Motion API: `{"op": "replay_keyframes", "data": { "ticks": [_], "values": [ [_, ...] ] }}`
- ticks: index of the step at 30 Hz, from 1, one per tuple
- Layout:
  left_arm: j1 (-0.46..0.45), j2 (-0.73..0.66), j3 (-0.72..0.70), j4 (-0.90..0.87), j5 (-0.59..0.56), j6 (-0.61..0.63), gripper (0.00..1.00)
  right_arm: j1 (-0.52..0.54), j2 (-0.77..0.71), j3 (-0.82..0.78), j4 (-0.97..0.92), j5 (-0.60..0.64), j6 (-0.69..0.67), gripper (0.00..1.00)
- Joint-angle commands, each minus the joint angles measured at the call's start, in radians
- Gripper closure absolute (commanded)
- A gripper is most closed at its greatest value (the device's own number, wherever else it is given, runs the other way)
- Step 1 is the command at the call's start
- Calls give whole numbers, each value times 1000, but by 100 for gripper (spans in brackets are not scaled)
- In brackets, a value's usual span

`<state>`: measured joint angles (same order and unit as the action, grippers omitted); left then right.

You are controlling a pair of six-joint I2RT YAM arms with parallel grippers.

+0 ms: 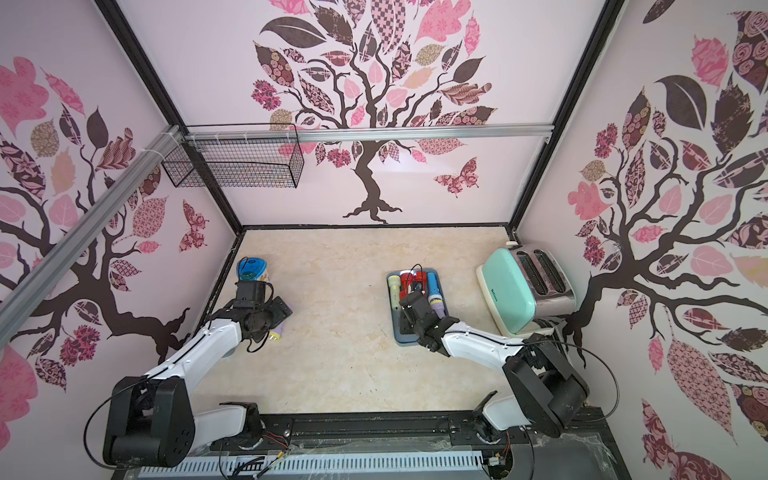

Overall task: Put the flashlights into the storage boxes
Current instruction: Place the flashlight at the storage box.

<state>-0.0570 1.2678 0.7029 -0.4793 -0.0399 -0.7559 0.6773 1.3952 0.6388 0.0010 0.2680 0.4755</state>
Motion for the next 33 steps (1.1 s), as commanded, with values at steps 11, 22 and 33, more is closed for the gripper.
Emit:
{"op": "replay_keyframes", "data": {
  "ticks": [11,22,33],
  "values": [
    [-8,-42,-11,0,-64,34,12,-44,-59,-38,-22,106,12,63],
    [-120,20,77,-93,-268,51,12,-92,-49,-73,-2,64,32,59],
    [-118,220,115,-97,-207,55,11,-102,-75,-83,8,64,22,47]
  ]
}}
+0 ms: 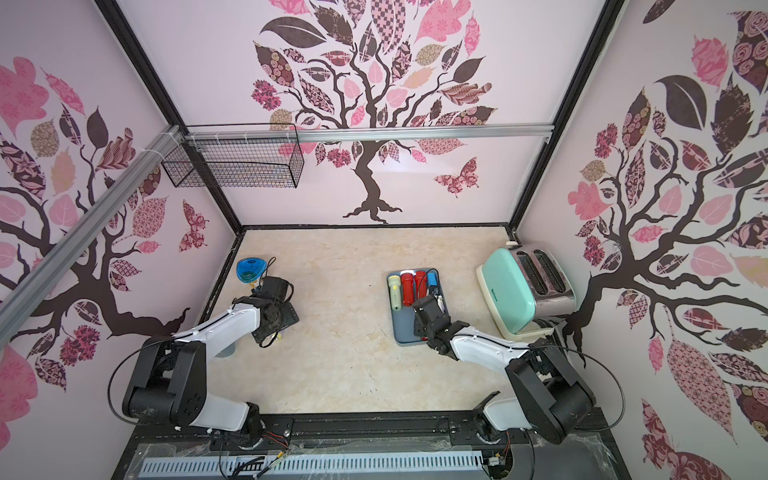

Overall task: Put the flashlights into the storage boxes
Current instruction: Place the flashlight at the storage box, then pick up the flashlight from the center of the board.

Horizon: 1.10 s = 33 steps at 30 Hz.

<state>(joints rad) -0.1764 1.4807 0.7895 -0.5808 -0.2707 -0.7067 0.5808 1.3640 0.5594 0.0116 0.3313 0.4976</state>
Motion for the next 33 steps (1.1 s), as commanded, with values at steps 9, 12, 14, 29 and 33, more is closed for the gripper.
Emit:
{"op": "replay_keyframes", "data": {
  "ticks": [9,12,14,29,33],
  "values": [
    [1,16,-17,81,91,10,17,-5,-143,-53,61,-37,-7,44],
    [0,36,-39,132,138,10,26,-5,-175,-73,80,-32,-8,44],
    [-2,63,-43,153,167,10,34,-5,-191,-84,91,-35,-8,44],
    [-40,122,-23,173,204,2,66,-6,-275,-139,128,-14,-5,44],
    [-124,55,-8,164,212,-40,67,-5,-297,-149,116,46,12,44]
  ]
}}
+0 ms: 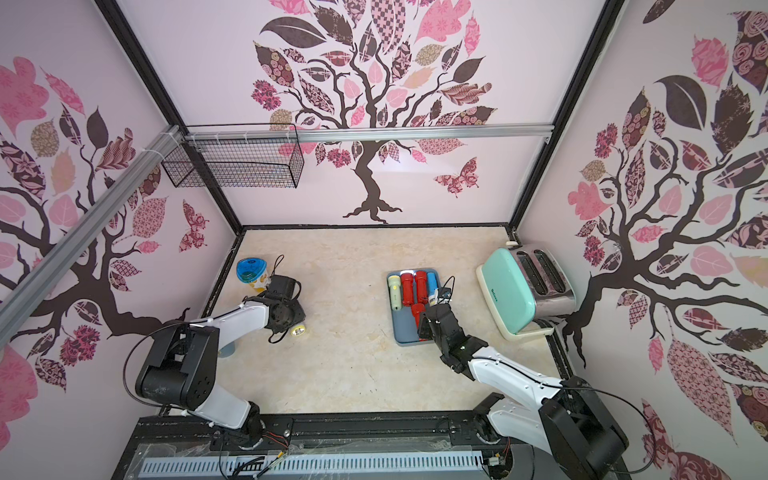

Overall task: Put the flashlights into the storage boxes
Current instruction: Pick up the flashlight from the center of the board, then place the flashlight at the storage box.

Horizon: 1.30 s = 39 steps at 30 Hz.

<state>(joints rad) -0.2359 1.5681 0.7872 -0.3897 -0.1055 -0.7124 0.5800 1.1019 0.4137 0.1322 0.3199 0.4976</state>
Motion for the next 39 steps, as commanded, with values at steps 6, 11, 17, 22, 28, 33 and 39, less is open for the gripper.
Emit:
{"op": "replay_keyframes", "data": {
  "ticks": [6,11,17,22,28,33,39],
  "values": [
    [-340,-59,101,-10,-22,-145,67,-4,-93,-32,-38,157,47,43],
    [-574,36,266,17,-85,-173,69,-9,-154,-37,-122,278,96,42],
    [-710,201,468,-2,-106,-162,69,-70,-210,-44,-156,262,119,39],
    [-721,308,559,1,-23,-206,70,-97,-238,-46,-183,249,129,37],
    [-744,350,583,36,-14,-234,68,-96,-266,-61,-170,228,123,37],
    [-753,359,612,21,-6,-235,68,-95,-267,-64,-166,223,124,37],
    [-757,374,622,34,-5,-228,65,-97,-284,-67,-170,228,124,37]
  ]
}}
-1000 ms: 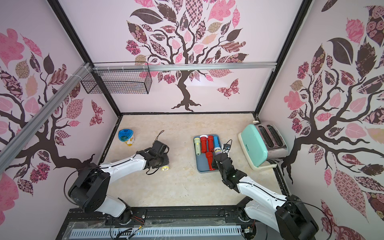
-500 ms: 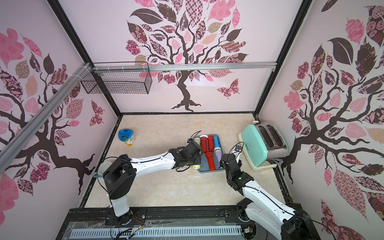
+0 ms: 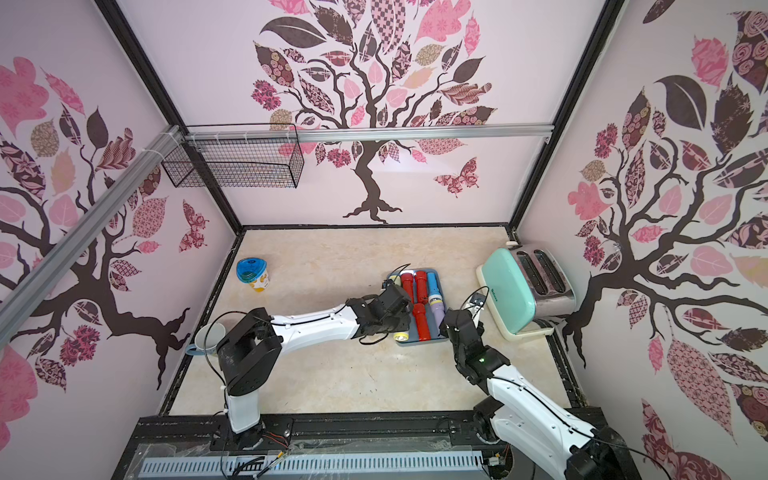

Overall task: Put the flashlights into the storage boxes
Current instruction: Place the flashlight at the storage box, then reset both arms

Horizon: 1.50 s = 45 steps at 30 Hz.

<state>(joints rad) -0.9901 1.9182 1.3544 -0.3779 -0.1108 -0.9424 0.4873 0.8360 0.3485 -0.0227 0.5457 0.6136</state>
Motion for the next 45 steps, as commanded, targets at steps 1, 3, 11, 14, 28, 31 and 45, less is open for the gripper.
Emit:
{"op": "replay_keyframes", "data": {
  "ticks": [1,3,11,14,28,31,45],
  "values": [
    [-4,32,59,19,10,0,64,-3,-20,-3,-13,-1,7,36],
    [-6,42,60,23,21,-2,61,-4,-24,-6,-6,-11,2,36],
    [-7,38,78,-1,1,11,44,-5,-24,-3,-5,-10,-3,35],
    [-7,21,88,-35,-3,24,43,-5,-27,-3,-7,-12,-6,31],
    [5,-317,-143,-173,-312,347,2,-4,-15,80,-71,60,-92,1],
    [5,-427,-304,-69,-363,394,2,-4,55,119,-121,77,-30,1],
    [102,-677,-505,-90,-498,456,2,-51,337,-13,817,271,-615,0]
  ]
}}
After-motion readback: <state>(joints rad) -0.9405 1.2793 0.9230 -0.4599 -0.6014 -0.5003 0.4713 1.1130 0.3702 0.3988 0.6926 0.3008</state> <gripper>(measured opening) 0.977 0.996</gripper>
